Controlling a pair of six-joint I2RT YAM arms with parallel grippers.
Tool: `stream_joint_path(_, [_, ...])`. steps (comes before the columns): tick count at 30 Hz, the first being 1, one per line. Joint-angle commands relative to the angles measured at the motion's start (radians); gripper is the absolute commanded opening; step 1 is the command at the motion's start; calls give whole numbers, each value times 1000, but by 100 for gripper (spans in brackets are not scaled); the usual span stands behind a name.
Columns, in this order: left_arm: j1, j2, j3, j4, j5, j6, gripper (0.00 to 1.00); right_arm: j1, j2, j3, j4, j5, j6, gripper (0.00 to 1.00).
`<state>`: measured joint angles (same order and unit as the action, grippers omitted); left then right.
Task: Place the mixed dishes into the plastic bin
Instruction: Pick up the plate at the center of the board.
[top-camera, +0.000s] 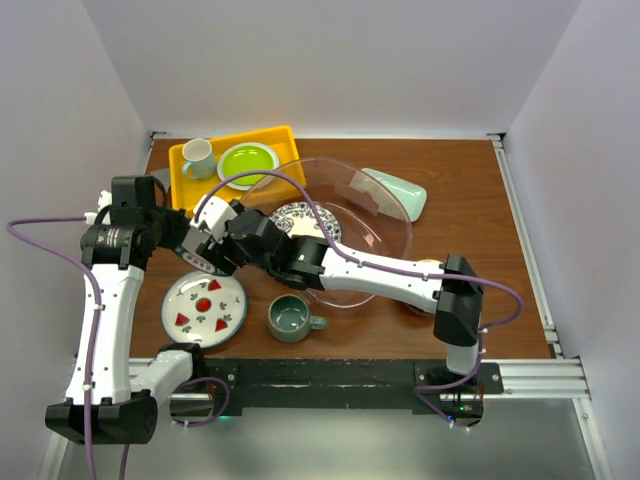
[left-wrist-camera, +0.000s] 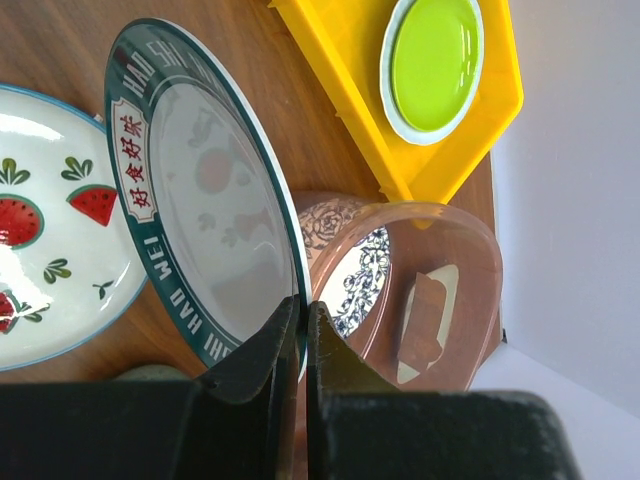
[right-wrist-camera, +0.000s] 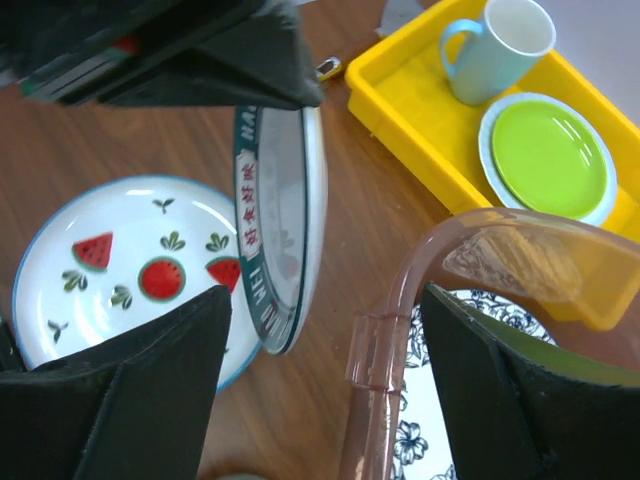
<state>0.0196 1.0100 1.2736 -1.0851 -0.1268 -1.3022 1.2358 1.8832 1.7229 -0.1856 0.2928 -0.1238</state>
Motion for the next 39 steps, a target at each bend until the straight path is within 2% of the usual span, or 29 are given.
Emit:
stream_joint_path(1, [8, -28, 43, 31, 16, -38, 0, 4, 20, 7, 135, 91, 78, 73])
stream_joint_path(2, [8, -30, 40, 31, 16, -40, 0, 4, 37, 10, 140, 91, 82, 67])
stream_joint_path(3, [8, -31, 40, 31, 16, -42, 0, 5, 43, 15, 144, 91, 93, 67])
stream_joint_path(7, [8, -36, 43, 27, 16, -45, 0, 4, 73, 43, 135, 68, 102, 55])
stream_joint_path(11, [6, -39, 41, 22, 16, -46, 0, 4, 93, 78, 115, 69, 108, 25])
stream_joint_path(15, [8, -51, 30, 21, 16, -48, 0, 4, 94, 113, 87, 91, 105, 2])
stream_joint_path(20, [8, -67, 44, 25, 19, -25, 1, -13, 99, 223, -9, 46, 116, 0])
stream_joint_path(21, [6, -73, 52, 25, 24, -3, 6, -16, 100, 243, -27, 30, 116, 0])
stream_joint_path(22, [8, -76, 67, 31, 29, 7, 21, -19, 100, 280, -44, -6, 150, 0])
stream_joint_path(24, [8, -86, 79, 45, 35, 47, 36, -30, 94, 331, -93, -40, 173, 0])
stream_joint_path(25, [8, -94, 93, 57, 36, 61, 49, -33, 93, 343, -106, -55, 177, 0])
stream_joint_path(27, [8, -111, 105, 67, 38, 98, 63, -41, 87, 381, -144, -109, 188, 0])
stream_joint_path(28, [6, -117, 113, 79, 39, 109, 79, -44, 76, 389, -153, -124, 187, 0])
stream_joint_path(30, [8, -132, 124, 99, 47, 144, 95, -52, 67, 420, -186, -161, 178, 0])
stream_joint_path(31, [8, -137, 136, 108, 52, 159, 100, -59, 53, 426, -195, -175, 173, 0])
stream_joint_path(35, [6, -165, 182, 168, 94, 280, 100, -99, 13, 417, -228, -256, 130, 0])
stream_joint_path(39, [6, -197, 214, 282, 182, 409, 100, -165, -39, 333, -232, -407, 90, 0])
